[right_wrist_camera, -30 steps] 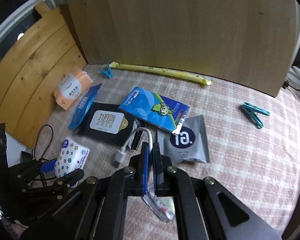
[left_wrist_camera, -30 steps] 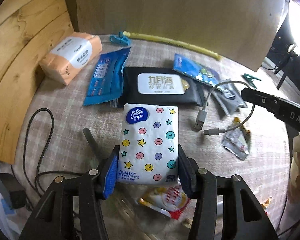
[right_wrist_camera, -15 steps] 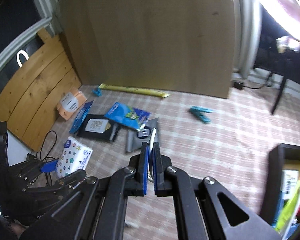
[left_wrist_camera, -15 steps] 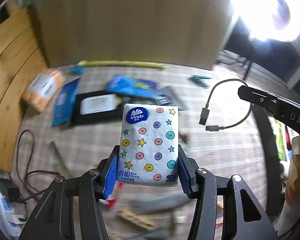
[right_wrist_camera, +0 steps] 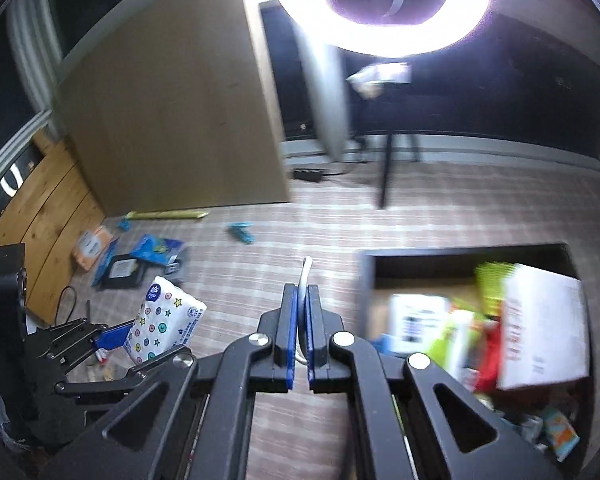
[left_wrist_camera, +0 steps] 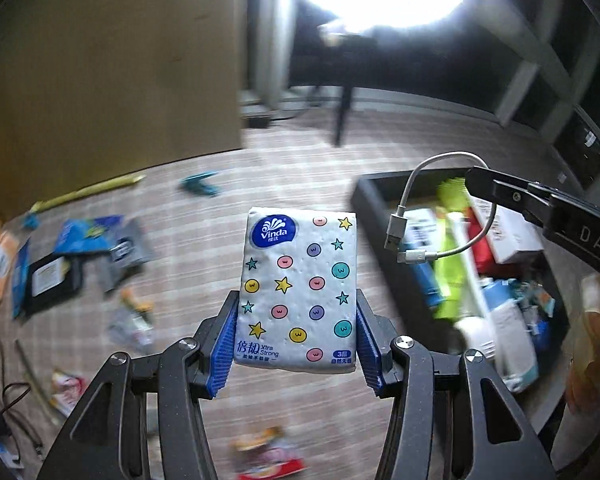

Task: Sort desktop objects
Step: 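Lift the tissue pack and cable and carry them toward the black tray, then lower the tissue pack and cable into the black tray and open both grippers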

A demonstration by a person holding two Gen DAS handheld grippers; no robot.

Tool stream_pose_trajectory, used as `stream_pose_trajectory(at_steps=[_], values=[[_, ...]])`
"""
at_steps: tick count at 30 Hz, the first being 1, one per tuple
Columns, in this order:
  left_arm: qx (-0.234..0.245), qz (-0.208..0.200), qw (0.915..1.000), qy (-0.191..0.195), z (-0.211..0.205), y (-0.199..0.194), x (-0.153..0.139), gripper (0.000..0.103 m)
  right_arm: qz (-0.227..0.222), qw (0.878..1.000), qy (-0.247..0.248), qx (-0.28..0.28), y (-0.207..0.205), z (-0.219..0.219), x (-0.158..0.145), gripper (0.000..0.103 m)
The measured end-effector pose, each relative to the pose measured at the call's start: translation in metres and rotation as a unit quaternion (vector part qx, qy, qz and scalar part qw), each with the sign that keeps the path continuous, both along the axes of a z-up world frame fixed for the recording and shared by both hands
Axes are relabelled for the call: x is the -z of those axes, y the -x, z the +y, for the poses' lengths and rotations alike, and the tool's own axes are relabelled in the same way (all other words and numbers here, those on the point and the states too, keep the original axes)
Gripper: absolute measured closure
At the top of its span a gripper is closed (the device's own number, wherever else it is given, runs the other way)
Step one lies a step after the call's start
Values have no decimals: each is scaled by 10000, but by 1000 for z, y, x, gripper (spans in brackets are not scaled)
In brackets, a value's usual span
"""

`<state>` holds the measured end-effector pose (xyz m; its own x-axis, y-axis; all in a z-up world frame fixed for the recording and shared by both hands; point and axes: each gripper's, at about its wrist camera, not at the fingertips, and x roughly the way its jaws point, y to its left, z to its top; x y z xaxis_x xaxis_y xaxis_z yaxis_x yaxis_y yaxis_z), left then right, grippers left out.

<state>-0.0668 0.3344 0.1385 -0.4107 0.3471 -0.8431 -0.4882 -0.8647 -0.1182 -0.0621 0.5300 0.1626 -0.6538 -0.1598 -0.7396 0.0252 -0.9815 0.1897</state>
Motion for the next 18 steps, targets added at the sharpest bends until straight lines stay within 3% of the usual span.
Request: stream_pose_trajectory(at_steps=[9, 18], values=[[722, -15, 9974, -22, 96, -30, -4, 53, 11, 9963, 86, 856, -56, 107, -6, 99], [1098, -24, 9939, 32, 151, -51, -3, 53, -53, 9907, 125, 1356, -96, 171, -4, 99]])
